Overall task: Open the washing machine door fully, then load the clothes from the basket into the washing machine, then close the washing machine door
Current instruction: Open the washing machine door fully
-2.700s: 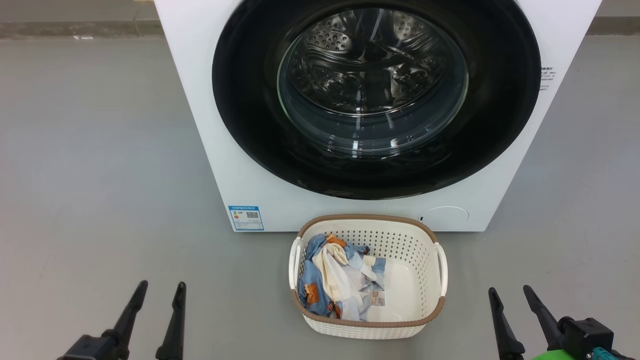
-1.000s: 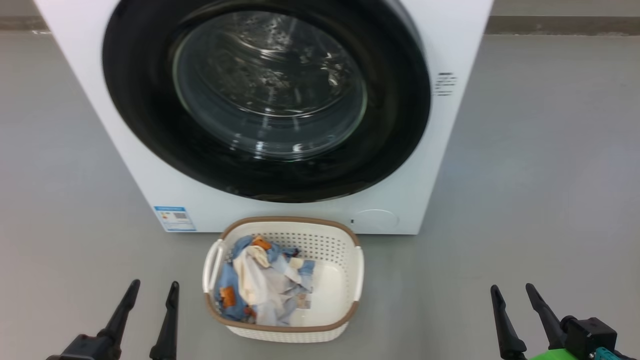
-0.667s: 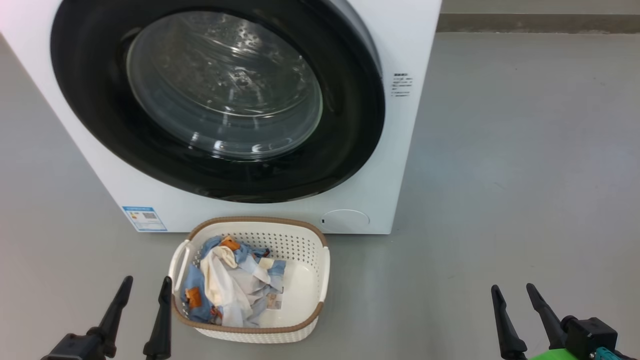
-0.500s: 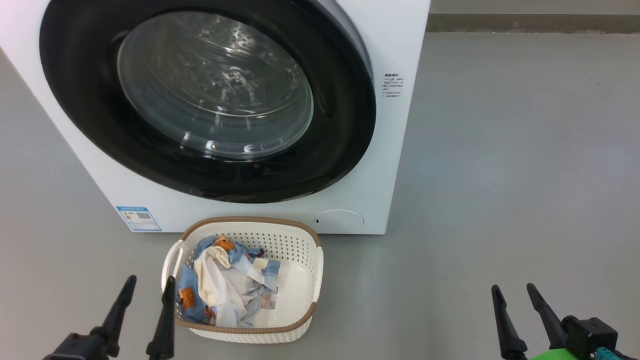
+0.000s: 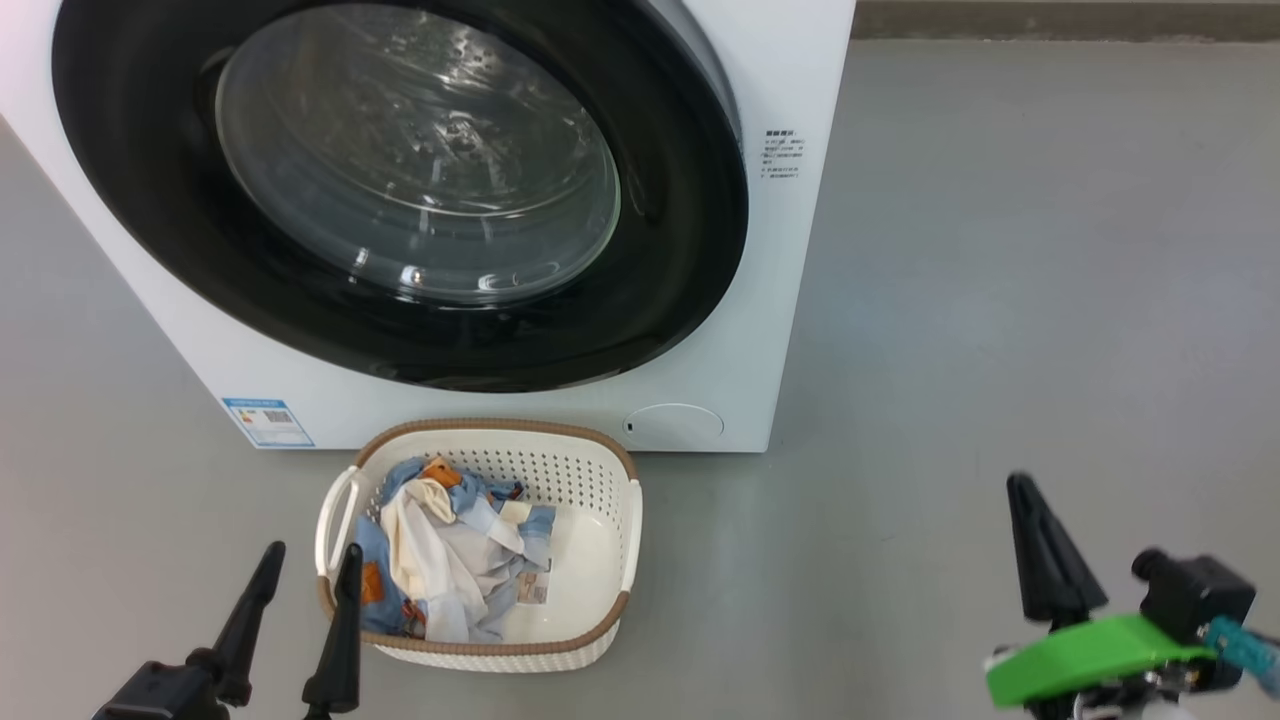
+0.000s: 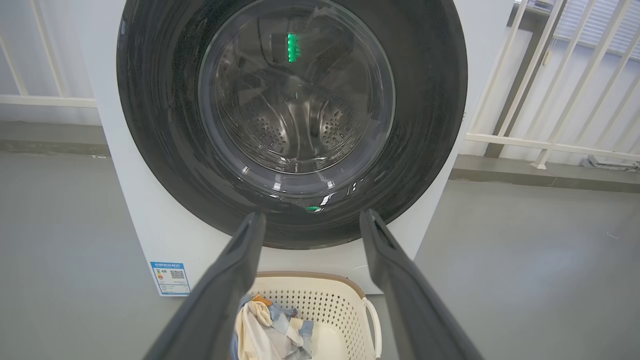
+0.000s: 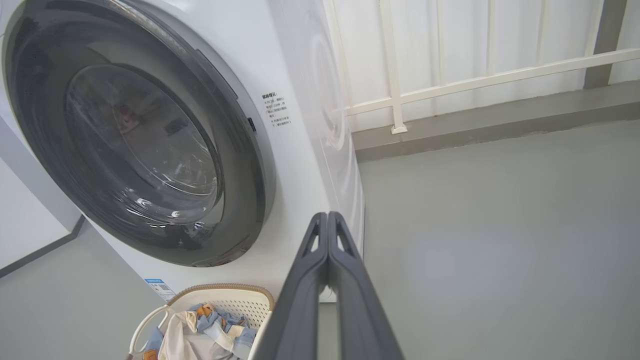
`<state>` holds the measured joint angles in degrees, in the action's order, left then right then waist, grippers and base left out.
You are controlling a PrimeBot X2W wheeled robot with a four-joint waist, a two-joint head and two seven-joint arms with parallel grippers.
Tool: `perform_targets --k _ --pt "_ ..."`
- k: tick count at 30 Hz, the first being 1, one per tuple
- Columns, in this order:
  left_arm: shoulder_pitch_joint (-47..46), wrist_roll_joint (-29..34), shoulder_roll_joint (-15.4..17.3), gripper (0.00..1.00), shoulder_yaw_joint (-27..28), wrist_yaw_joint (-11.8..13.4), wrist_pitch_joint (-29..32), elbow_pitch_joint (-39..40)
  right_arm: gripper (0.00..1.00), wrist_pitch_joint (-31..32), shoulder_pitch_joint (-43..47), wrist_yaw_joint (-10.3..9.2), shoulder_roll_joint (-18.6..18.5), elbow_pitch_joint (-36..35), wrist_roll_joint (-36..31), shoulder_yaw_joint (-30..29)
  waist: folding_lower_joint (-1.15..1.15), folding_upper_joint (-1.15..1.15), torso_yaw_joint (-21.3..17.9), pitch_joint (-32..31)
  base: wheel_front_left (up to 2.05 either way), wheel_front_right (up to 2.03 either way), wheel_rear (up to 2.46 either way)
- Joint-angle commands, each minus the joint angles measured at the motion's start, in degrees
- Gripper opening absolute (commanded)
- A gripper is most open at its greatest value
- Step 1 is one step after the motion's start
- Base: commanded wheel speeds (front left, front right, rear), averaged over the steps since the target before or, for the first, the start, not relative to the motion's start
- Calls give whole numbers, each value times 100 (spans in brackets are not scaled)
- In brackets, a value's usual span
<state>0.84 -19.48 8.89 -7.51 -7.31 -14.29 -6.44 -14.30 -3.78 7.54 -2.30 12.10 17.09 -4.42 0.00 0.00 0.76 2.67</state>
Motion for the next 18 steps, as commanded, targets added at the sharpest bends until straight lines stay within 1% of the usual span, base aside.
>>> perform_targets --k 1,6,11,14,15,18 --pt "-223 -46 68 100 184 -18 -71 168 0 -70 -227 -5 -58 -155 51 155 0 0 8 24 0 0 0" --pt "-290 -90 75 100 142 -18 -71 223 0 -70 -805 -5 -58 -234 429 130 0 0 45 141 0 0 0" --pt "-422 -155 100 100 68 -18 -71 259 0 -70 -1526 -5 -58 -316 855 -27 0 0 144 307 0 0 0" --pt "-538 -200 115 100 3 -18 -71 274 0 -70 -1982 -5 -58 -300 1199 -117 0 0 230 426 0 0 0" --pt "-618 -230 125 100 -47 -18 -71 285 0 -70 -2290 -5 -58 -291 1440 -148 0 0 292 510 0 0 0" --pt "-735 -280 142 100 -111 -18 -71 294 0 -70 -2713 -5 -58 -335 1716 -178 0 0 390 644 0 0 0"
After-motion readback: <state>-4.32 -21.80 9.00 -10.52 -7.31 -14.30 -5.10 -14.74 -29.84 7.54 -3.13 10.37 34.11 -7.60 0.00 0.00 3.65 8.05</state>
